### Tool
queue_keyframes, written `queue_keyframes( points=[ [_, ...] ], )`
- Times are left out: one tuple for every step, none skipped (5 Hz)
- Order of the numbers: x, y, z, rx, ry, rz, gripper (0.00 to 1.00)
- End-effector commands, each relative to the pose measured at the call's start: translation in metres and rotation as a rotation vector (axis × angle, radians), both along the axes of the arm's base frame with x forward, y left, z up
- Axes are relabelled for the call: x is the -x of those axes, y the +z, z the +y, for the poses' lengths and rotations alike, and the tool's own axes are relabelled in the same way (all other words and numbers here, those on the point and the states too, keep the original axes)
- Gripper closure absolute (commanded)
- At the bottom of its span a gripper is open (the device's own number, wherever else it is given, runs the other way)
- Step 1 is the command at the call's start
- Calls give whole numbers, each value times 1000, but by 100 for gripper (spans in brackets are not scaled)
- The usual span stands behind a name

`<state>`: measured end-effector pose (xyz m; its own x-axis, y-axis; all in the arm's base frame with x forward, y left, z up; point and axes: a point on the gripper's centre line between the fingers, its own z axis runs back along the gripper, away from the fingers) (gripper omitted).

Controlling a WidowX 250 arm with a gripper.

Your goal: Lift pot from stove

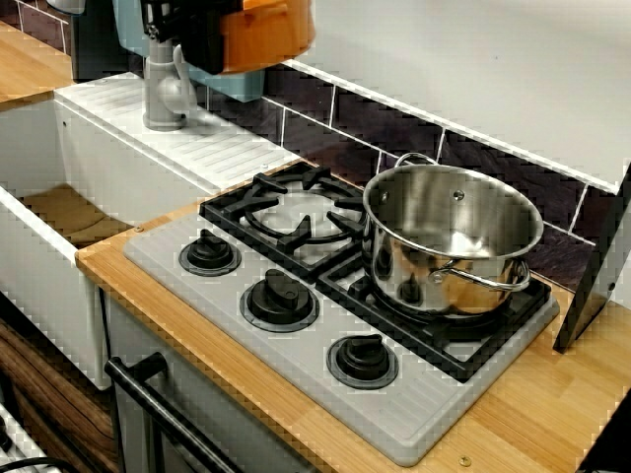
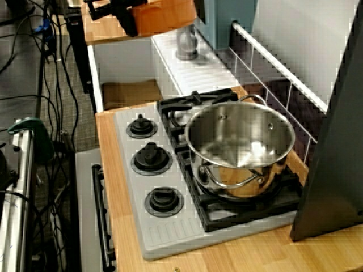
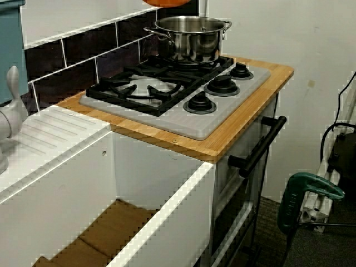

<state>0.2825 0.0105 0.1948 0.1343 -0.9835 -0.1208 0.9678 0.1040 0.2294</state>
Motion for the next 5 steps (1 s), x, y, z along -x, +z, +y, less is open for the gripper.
queue_keyframes(
  points=[
    [1, 24, -7, -84, 5, -180, 100],
    [-1, 25, -8, -128, 9, -201, 100],
    [-5, 31, -5, -143, 18, -180, 100],
    [-8, 35, -1, -166, 31, -155, 100],
    [-7, 42, 1, -171, 32, -143, 100]
  ],
)
